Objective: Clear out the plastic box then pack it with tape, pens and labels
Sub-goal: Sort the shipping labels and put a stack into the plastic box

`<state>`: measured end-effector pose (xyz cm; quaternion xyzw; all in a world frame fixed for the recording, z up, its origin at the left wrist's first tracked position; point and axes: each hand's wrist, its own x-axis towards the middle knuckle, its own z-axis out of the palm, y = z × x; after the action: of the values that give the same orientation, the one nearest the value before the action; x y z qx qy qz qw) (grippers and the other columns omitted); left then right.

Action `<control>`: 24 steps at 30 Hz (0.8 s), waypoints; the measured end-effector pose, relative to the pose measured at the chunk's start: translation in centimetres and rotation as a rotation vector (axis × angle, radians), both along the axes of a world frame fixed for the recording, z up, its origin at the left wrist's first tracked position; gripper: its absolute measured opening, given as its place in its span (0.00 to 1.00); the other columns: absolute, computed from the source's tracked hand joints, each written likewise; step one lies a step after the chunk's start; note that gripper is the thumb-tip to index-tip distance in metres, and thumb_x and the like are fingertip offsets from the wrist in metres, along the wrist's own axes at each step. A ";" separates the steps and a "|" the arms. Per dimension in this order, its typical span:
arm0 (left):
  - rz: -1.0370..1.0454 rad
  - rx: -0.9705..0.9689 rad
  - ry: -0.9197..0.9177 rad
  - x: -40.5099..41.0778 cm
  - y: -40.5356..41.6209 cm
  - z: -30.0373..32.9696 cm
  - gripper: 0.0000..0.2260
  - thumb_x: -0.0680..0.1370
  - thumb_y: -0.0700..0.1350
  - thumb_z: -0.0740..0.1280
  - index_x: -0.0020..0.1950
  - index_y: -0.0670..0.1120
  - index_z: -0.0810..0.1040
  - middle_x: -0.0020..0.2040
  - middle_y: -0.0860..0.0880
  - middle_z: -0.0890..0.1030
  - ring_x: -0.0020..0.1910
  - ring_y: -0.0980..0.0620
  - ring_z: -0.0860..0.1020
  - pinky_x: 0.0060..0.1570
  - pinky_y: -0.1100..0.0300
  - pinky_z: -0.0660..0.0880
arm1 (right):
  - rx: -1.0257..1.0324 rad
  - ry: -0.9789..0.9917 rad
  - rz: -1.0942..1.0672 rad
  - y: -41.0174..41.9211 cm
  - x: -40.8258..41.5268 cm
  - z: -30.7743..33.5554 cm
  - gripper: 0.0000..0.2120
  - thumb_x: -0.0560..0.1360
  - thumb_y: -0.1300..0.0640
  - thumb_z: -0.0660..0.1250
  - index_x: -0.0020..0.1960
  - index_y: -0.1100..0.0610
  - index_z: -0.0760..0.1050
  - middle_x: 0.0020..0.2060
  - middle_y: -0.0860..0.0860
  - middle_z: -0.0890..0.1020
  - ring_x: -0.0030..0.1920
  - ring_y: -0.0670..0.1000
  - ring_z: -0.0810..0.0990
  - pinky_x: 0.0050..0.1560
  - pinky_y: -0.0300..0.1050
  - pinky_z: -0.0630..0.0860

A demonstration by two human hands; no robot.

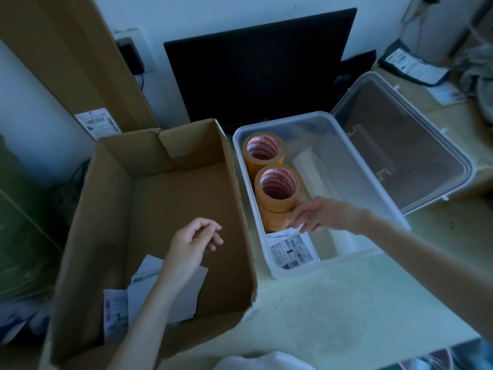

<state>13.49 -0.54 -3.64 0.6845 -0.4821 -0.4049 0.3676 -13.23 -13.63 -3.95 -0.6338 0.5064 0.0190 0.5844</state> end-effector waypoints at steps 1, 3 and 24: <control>0.002 -0.004 -0.011 0.4 0.1 0.1 0.07 0.80 0.44 0.61 0.47 0.50 0.78 0.38 0.51 0.81 0.38 0.60 0.78 0.39 0.67 0.75 | -0.017 -0.051 -0.037 0.7 0.2 0.8 0.17 0.76 0.71 0.54 0.49 0.56 0.78 0.45 0.50 0.83 0.44 0.50 0.81 0.46 0.39 0.75; 0.003 -0.018 -0.048 1.0 0.3 0.5 0.07 0.80 0.44 0.61 0.48 0.50 0.78 0.39 0.50 0.81 0.39 0.60 0.78 0.40 0.67 0.75 | -0.048 -0.168 -0.092 2.1 1.0 2.3 0.15 0.77 0.69 0.57 0.46 0.56 0.78 0.41 0.51 0.83 0.42 0.50 0.82 0.43 0.39 0.76; -0.556 0.789 -0.944 11.3 3.3 -5.8 0.25 0.79 0.48 0.62 0.75 0.49 0.59 0.72 0.43 0.62 0.69 0.41 0.65 0.66 0.45 0.65 | -0.116 -0.365 -0.132 10.5 14.4 2.4 0.10 0.79 0.65 0.60 0.47 0.55 0.78 0.42 0.53 0.84 0.43 0.49 0.84 0.45 0.39 0.80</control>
<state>24.78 2.78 -9.44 0.7215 -0.5653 -0.2877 -0.2776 1.17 -3.14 -1.54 -0.6248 0.4326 -0.1636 0.6290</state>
